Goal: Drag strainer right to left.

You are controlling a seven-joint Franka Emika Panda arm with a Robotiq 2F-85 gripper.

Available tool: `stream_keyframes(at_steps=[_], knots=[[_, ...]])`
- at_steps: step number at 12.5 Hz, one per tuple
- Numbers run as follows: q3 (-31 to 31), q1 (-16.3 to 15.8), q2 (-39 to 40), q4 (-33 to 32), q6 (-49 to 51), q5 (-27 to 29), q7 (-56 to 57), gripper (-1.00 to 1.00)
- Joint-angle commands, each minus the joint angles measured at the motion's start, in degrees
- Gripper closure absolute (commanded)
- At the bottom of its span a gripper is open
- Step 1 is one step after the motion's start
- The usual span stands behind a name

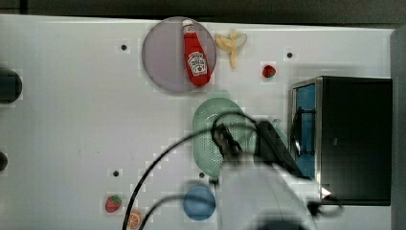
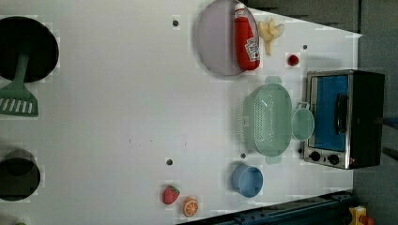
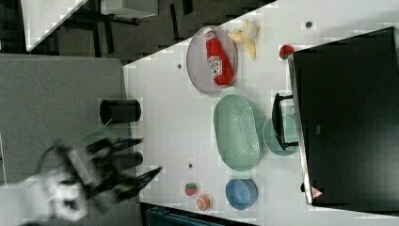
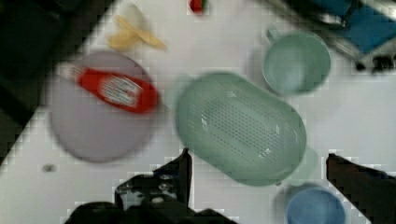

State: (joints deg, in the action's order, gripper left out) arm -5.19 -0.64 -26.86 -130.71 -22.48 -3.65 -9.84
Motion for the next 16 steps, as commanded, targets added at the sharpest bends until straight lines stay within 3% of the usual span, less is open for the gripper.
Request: stream_keyframes(at_steps=[1,5,10,16], knots=[[0.29,-0.34,9.95,-8.02,-8.16,0.35,-10.21,-1.00],[0.45,-0.46,23.33,-10.35,-25.76,0.35,-16.73,-1.00],[1.74,-0.54,38.05,-10.20,-39.70,0.38,-29.44,-1.00],[3.46,-1.02,46.90,-10.08,-48.58,0.39,-32.53,-1.00]])
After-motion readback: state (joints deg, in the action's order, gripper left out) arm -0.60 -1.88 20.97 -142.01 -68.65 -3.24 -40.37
